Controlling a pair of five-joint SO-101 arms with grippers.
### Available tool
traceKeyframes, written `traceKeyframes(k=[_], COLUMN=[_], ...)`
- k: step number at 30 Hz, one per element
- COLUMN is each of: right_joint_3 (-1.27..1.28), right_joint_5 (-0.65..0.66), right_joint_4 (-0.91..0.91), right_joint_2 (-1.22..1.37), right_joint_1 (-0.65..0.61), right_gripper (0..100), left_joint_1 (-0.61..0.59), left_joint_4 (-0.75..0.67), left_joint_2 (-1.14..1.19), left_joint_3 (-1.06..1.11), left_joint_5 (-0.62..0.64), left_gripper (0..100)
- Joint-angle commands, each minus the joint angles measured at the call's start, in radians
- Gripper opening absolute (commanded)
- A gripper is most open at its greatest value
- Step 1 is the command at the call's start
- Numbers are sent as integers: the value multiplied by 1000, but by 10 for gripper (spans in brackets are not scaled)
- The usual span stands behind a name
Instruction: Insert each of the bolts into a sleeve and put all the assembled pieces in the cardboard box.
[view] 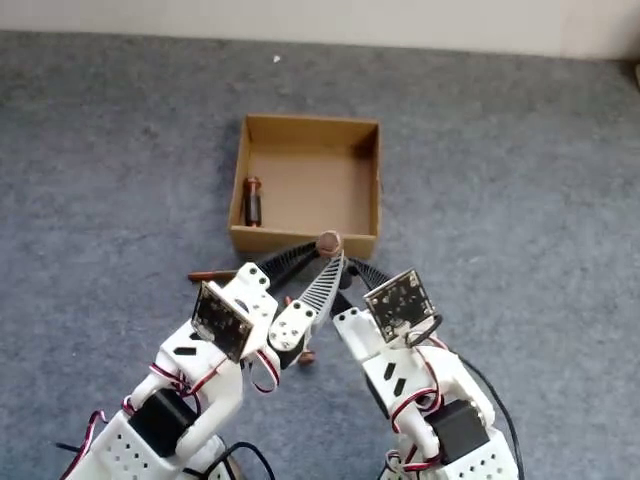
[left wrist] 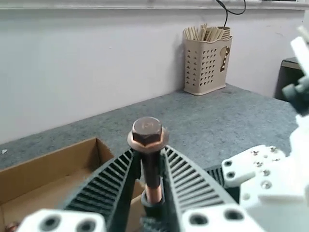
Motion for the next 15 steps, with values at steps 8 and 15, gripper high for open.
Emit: traceKeyframes(k=[8,15], right_joint_3=[-94,-94], right_joint_5=[3,5], right_joint_4=[-5,-7], right_joint_2=[-22,-22], right_joint_1=[25,53], right_gripper=[5,5], left_joint_1=[13,13], left_joint_4=[28,72], left_joint_2=[13,5], left_joint_3=[-4,-31], left_joint_5=[-14,-66], left_gripper=[94,91])
